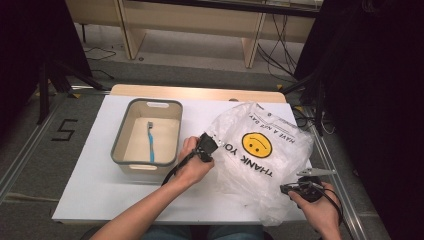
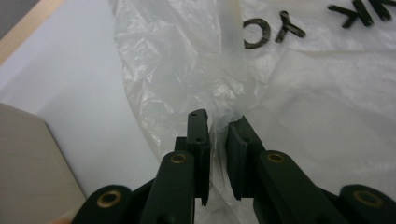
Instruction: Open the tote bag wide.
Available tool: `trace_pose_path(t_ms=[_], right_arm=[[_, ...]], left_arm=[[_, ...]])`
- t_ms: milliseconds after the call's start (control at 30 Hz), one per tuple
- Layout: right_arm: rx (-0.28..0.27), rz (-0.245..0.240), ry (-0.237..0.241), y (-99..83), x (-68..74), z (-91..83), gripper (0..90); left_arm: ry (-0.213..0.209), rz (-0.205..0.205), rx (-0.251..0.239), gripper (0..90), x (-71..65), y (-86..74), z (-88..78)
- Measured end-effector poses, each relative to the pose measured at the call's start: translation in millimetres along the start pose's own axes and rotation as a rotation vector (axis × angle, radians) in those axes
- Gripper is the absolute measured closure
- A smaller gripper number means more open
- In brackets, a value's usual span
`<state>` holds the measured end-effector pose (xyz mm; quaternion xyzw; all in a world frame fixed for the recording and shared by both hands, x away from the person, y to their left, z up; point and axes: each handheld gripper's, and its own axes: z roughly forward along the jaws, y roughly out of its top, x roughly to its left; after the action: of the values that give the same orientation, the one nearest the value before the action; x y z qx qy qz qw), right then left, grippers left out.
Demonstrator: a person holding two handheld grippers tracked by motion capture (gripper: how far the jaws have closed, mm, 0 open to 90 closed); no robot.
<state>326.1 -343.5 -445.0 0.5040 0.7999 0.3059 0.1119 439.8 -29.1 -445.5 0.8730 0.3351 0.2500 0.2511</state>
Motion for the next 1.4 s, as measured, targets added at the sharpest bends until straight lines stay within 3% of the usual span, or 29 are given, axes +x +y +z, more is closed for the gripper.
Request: trace_pose_path(t_ms=[67, 100, 300, 333, 367, 467, 567, 733, 767, 833, 933, 1000, 1133, 1200, 1233, 1267, 1400], right_arm=[[0.013, -0.01, 0.023, 0.7, 7.0, 1.3, 88.5], [0.019, -0.025, 0.038, 1.4, 13.5, 3.4, 88.2], [0.049, -0.033, 0.076, 2.3, 23.8, 11.4, 81.9], [0.048, -0.034, 0.077, 2.2, 24.0, 11.6, 80.4], [0.048, -0.033, 0.08, 2.2, 23.6, 11.0, 79.2], [0.035, -0.015, 0.074, 2.6, 21.3, 7.5, 74.6], [0.003, 0.002, 0.068, 4.0, 20.4, 2.2, 70.0], [-0.062, 0.015, 0.012, 9.0, 22.2, -10.2, 65.5], [-0.101, 0.004, -0.057, 11.8, 23.8, -15.9, 63.0], [-0.113, -0.006, -0.094, 13.7, 24.5, -20.5, 60.9], [-0.111, -0.004, -0.114, 14.5, 25.1, -24.1, 58.8], [-0.089, 0.011, -0.113, 14.0, 24.0, -25.8, 54.5], [-0.039, 0.032, -0.161, 10.9, 19.3, -27.9, 49.2], [-0.029, 0.048, -0.162, 10.2, 17.8, -28.3, 47.2], [0.016, 0.061, -0.125, 8.5, 13.4, -25.1, 45.3], [-0.002, 0.061, -0.098, 7.4, 12.1, -23.3, 45.6], [-0.04, 0.035, -0.067, 7.4, 14.2, -16.0, 45.1]], left_arm=[[0.009, -0.02, -0.01, 73.9, 3.7, 7.9, 3.4], [0.037, -0.028, -0.026, 69.5, 5.8, 15.5, 4.8], [0.057, -0.053, -0.101, 33.5, 5.3, 27.7, -5.8], [0.057, -0.053, -0.101, 31.1, 5.3, 27.7, -5.8], [0.052, -0.05, -0.139, 29.2, 5.5, 28.1, -13.9], [0.049, -0.039, -0.15, 23.3, 8.0, 27.3, -25.4], [0.045, -0.032, -0.171, 23.1, 11.5, 25.7, -35.3], [0.05, -0.031, -0.174, 22.8, 16.8, 22.9, -42.9], [0.059, -0.027, -0.175, 22.9, 19.3, 21.6, -44.8], [0.055, -0.029, -0.176, 23.5, 20.8, 20.6, -46.1], [0.045, -0.021, -0.179, 24.8, 19.9, 19.6, -47.2], [0.037, -0.014, -0.178, 25.4, 17.1, 18.4, -47.9], [0.018, 0.0, -0.177, 26.2, 12.5, 14.1, -49.1], [0.01, 0.003, -0.173, 26.8, 11.2, 11.7, -48.6], [0.003, 0.002, -0.17, 27.0, 10.1, 9.4, -47.7], [0.003, 0.002, -0.17, 27.3, 10.1, 9.4, -47.7], [-0.014, 0.002, -0.172, 27.8, 6.0, 4.9, -45.9]])
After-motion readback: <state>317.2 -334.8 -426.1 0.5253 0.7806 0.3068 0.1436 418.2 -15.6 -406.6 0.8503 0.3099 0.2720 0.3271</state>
